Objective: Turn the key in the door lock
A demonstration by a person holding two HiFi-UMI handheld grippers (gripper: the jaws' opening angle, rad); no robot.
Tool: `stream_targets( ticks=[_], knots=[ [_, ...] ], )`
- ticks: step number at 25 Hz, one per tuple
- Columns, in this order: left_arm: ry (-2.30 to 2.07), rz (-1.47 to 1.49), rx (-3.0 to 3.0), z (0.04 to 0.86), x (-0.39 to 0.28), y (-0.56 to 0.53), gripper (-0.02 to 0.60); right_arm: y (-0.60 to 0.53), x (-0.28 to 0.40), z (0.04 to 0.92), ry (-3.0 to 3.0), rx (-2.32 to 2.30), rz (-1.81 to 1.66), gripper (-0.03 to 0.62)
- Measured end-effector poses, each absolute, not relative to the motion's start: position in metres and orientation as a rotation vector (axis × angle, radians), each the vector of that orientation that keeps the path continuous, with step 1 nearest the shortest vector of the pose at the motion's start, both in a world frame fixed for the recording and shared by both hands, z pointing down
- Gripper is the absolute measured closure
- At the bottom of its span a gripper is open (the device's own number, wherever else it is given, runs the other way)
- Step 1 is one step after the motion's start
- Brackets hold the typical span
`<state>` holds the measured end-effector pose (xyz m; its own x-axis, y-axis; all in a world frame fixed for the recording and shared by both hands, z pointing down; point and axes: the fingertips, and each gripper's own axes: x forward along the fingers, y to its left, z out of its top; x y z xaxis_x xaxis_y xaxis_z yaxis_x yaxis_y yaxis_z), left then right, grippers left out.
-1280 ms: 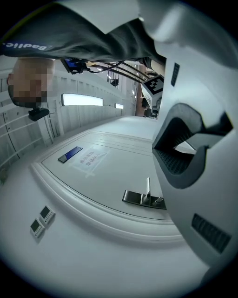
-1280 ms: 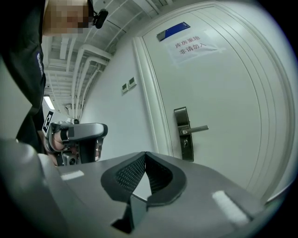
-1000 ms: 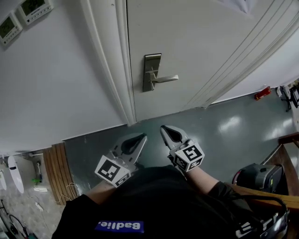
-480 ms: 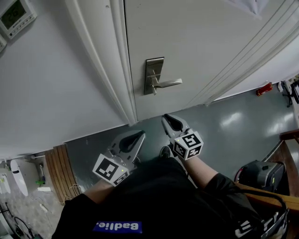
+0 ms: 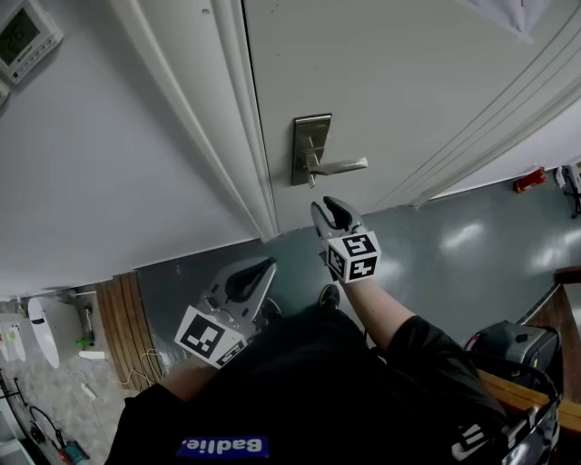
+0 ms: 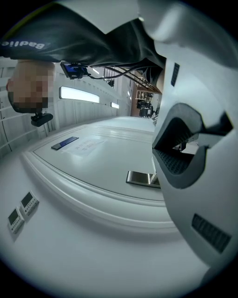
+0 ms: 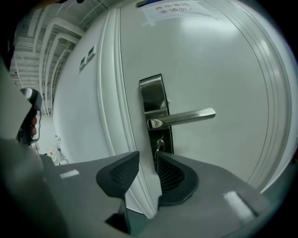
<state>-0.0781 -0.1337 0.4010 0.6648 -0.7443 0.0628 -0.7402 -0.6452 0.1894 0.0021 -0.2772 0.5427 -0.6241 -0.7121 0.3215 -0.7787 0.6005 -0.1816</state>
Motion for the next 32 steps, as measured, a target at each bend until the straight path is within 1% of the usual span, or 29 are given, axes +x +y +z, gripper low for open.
stream_targets(
  ticks=[6,12,13,15,17,23,29,32],
  knots=[
    [-1.225,0.010,2.651,0.414,-0.094,-0.129,0.588,-0.309,-0.008,0.560,-2.556,1.287,0.435,0.488],
    [-1.220,0.035,2.646,0.421,-0.106,-0.125,0.588,-0.331,-0.012,0.569,-2.509,1.358,0.437,0.490],
    [-1.221,0.040,2.644,0.422,-0.108,-0.125,0.588,-0.334,-0.012,0.570,-2.497,1.373,0.426,0.500],
    [-1.229,0.045,2.645,0.423,-0.111,-0.125,0.588,-0.337,-0.013,0.571,-2.470,1.394,0.385,0.546],
    [-1.235,0.044,2.645,0.423,-0.115,-0.124,0.588,-0.336,-0.014,0.571,-2.442,1.408,0.319,0.562],
    [-1.214,0.058,2.645,0.424,-0.118,-0.120,0.588,-0.333,-0.019,0.571,-2.281,1.359,-0.047,0.563],
    [-1.195,0.063,2.646,0.426,-0.119,-0.119,0.588,-0.330,-0.025,0.574,-1.990,1.217,-0.567,0.563],
    [-1.209,0.060,2.646,0.425,-0.119,-0.122,0.588,-0.329,-0.026,0.579,-1.842,1.120,-0.748,0.563]
  ],
)
